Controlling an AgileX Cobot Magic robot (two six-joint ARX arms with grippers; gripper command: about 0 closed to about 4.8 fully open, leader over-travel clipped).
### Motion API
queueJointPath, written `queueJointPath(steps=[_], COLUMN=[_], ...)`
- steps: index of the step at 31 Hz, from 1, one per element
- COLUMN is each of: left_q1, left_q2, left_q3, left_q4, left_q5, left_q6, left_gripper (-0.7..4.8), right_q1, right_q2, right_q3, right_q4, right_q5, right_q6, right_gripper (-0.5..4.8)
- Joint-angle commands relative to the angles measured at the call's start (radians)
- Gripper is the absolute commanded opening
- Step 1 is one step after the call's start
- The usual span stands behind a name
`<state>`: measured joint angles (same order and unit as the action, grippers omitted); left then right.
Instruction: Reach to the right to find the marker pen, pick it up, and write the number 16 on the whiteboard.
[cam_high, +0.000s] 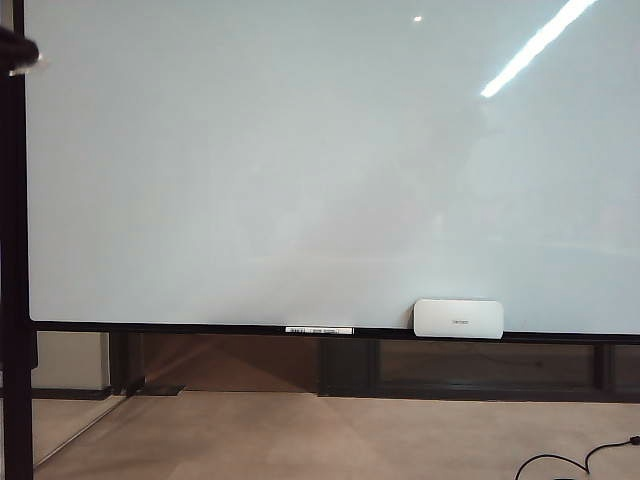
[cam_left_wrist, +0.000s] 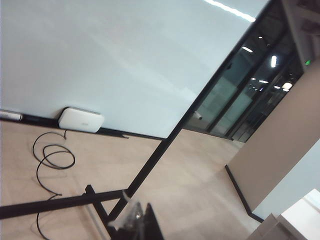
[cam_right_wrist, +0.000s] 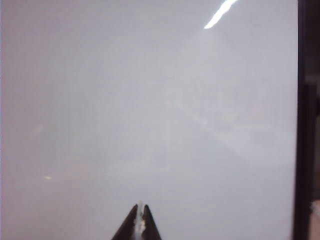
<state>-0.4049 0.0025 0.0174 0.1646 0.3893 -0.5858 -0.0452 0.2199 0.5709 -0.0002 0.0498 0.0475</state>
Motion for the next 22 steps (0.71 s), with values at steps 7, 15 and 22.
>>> queueJointPath(steps=[7, 15, 22], left_q1=[-0.001, -0.003, -0.003], left_q2=[0.06, 0.273, 0.435], left_q3=[0.057, 0.057, 0.057], left_q4=[0.039, 0.114, 0.23], left_q5=[0.006, 0.014, -0.002], left_q6=[0.194, 0.38, 0.511], left_gripper=[-0.06, -0.06, -0.06], right_q1=[-0.038, -0.196, -0.333], right_q2=[0.346, 0.65, 0.732], right_q3=[0.058, 0.103, 0.12], right_q4=[0.249, 0.386, 0.393], right_q5=[0.005, -0.147, -0.159], right_q6=[-0.12, -0.083, -0.094], right_gripper=[-0.01, -0.01, -0.01])
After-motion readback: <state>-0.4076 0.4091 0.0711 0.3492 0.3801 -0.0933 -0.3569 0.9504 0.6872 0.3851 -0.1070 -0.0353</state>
